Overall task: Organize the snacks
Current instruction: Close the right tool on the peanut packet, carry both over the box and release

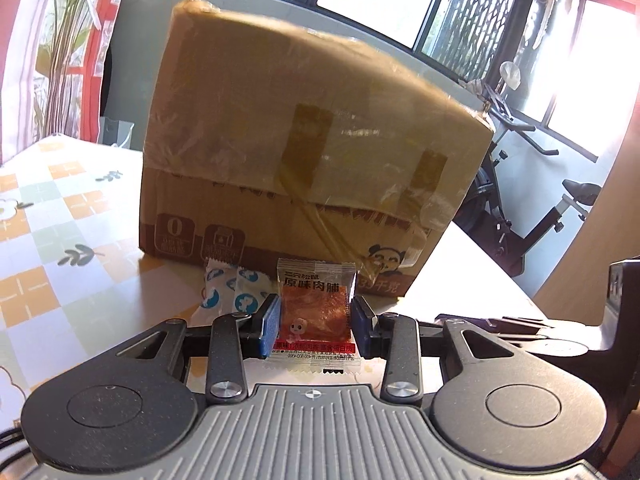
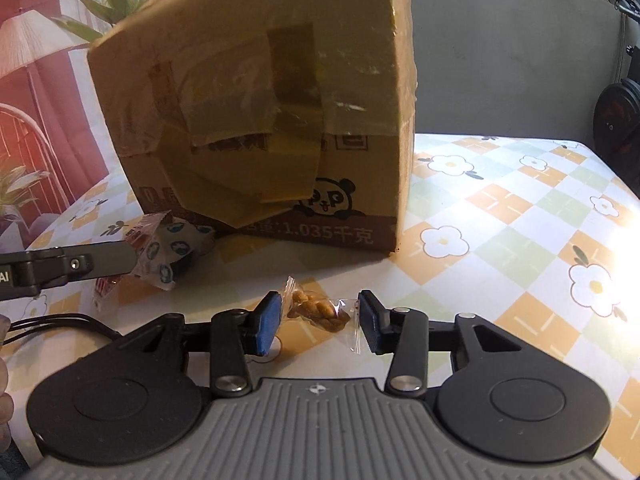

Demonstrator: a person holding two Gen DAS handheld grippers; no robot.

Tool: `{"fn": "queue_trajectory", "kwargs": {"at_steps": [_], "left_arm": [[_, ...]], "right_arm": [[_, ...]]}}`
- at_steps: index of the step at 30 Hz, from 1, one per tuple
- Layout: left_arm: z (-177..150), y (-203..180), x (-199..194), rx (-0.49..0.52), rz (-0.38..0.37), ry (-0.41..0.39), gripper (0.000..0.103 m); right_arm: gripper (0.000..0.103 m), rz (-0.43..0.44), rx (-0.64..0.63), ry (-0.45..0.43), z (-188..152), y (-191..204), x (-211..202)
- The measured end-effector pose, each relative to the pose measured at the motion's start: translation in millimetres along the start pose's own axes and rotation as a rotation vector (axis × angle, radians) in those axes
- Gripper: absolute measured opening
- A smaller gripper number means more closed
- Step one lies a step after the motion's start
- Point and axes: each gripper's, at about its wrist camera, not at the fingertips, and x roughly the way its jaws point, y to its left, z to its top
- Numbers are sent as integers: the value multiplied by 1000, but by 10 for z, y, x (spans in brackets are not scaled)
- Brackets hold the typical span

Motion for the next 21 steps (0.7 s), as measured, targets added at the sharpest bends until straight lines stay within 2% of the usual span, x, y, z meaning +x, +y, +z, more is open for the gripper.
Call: {"fn": "queue_trajectory", "kwargs": {"at_steps": [3, 6, 10, 13, 18, 21], "left_arm": [[98, -33, -104, 14, -3, -31, 40], [288, -44, -252, 33, -1, -95, 40], [699, -55, -419, 43, 12, -183, 40], [1052, -110, -437, 87, 16, -226, 40], [1579, -175, -261, 130, 16, -252, 40], [1769, -207, -88, 171, 24, -253, 40]], "right_arm": [[45, 15, -19, -74, 130, 51, -221], [45, 39, -51, -150, 411, 44, -377], [45, 74, -63, -271, 766, 100, -603], [45, 88, -86, -341, 1037, 117, -669], [45, 79, -177, -387, 1479, 215, -539], [45, 105, -162, -367, 1651, 189, -358]]}}
